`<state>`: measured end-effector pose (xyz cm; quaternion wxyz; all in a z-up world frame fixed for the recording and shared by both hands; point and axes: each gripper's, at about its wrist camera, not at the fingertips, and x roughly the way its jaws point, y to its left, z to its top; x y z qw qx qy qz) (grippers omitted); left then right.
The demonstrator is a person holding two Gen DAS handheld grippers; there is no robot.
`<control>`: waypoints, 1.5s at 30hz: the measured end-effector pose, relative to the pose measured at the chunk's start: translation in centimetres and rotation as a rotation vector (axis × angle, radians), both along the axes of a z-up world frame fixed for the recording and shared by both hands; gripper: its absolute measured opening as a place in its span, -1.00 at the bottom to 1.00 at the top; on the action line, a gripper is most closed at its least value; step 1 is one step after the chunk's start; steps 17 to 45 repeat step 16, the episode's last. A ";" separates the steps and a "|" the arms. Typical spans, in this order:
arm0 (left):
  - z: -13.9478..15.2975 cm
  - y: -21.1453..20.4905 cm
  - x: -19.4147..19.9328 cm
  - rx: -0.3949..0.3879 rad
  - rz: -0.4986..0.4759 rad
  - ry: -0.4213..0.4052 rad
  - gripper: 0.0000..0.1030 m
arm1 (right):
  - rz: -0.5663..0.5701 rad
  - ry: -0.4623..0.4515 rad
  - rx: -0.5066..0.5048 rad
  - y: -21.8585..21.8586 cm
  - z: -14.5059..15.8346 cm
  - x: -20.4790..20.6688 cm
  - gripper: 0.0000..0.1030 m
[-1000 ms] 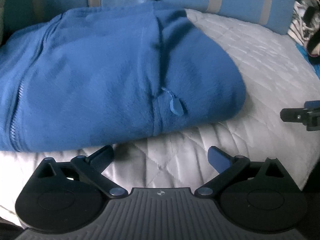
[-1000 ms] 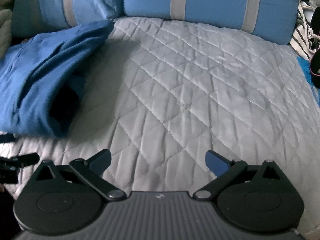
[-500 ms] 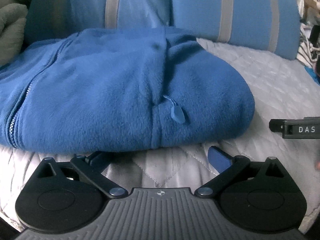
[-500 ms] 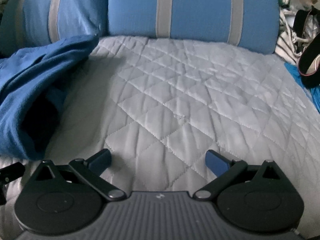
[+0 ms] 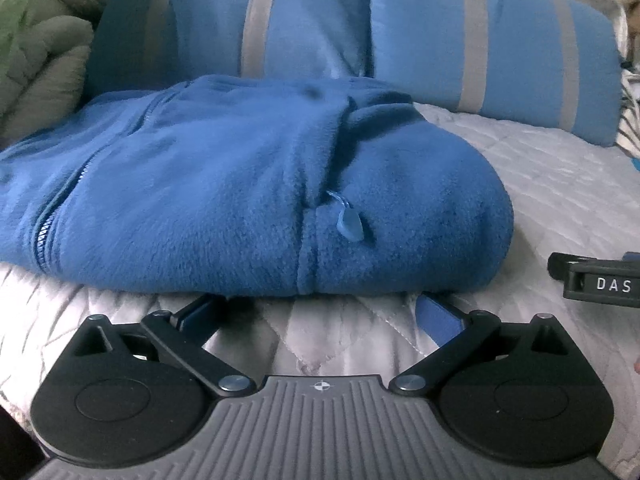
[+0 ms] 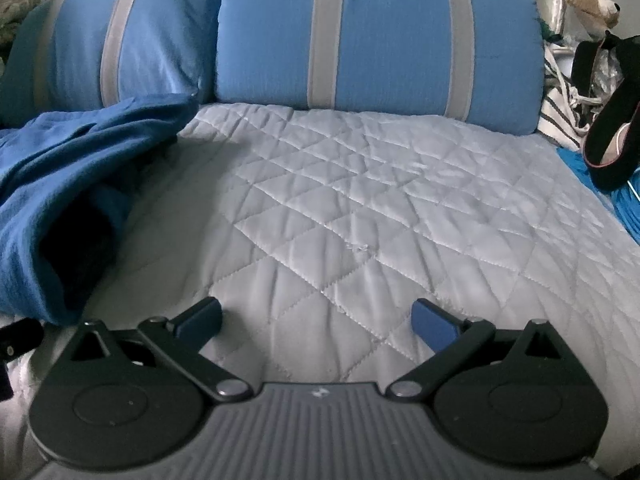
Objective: Fold clothes
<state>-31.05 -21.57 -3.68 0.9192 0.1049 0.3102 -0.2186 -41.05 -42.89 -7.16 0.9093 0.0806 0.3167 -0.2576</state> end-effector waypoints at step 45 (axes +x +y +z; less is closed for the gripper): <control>0.0 0.1 0.0 -0.003 0.012 0.004 1.00 | -0.010 0.001 -0.004 0.2 0.0 -0.1 1.00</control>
